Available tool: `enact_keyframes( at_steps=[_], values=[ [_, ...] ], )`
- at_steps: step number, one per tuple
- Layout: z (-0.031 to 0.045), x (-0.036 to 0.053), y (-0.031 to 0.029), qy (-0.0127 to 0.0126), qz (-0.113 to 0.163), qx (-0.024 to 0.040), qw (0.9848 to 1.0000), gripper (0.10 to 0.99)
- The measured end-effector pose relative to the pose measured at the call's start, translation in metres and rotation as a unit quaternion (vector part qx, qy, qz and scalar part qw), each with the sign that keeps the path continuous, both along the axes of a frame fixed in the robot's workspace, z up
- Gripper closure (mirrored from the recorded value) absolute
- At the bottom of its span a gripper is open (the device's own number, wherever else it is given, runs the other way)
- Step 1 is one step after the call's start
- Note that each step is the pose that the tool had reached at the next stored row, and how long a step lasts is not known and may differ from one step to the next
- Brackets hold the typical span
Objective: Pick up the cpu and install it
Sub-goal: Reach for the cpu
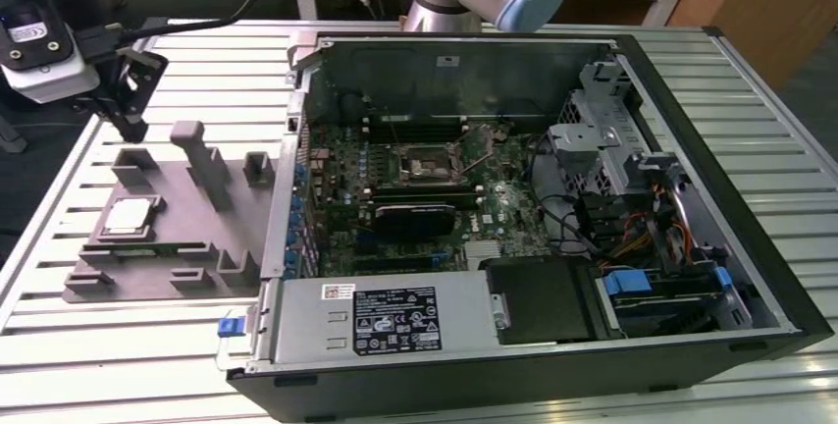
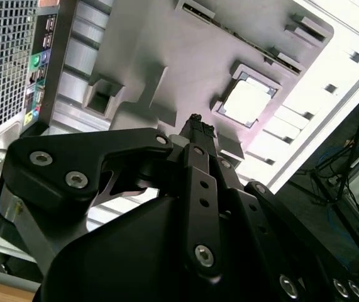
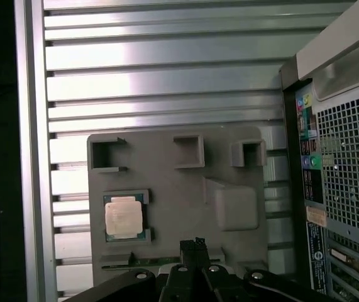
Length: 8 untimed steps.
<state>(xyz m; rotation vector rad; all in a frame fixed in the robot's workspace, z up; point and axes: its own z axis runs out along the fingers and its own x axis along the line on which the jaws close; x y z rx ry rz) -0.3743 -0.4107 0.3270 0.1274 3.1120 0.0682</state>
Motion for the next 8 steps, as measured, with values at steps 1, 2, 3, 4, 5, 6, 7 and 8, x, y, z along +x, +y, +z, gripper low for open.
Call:
enact_keyframes(
  at_steps=[1,2,3,4,5,6,7,8],
  values=[
    [-0.0014,-0.0016,0.0000,0.0000,0.000,0.0000,1.0000,0.980],
    [-0.0028,-0.0031,0.0000,0.0000,0.000,0.0000,1.0000,0.980],
    [-0.0043,-0.0047,0.0000,0.0000,0.000,0.0000,1.0000,0.980],
    [-0.0057,-0.0063,0.0000,0.0000,0.000,0.0000,1.0000,0.980],
    [-0.0072,-0.0080,0.0000,0.0000,-0.001,-0.0001,1.0000,0.980],
    [-0.0086,-0.0096,0.0000,0.0000,-0.001,-0.0001,1.0000,0.980],
    [-0.0101,-0.0114,0.0000,0.0000,-0.001,-0.0001,1.0000,0.980],
    [-0.0115,-0.0131,0.0000,0.0000,-0.001,-0.0001,1.0000,0.980]
  ],
)
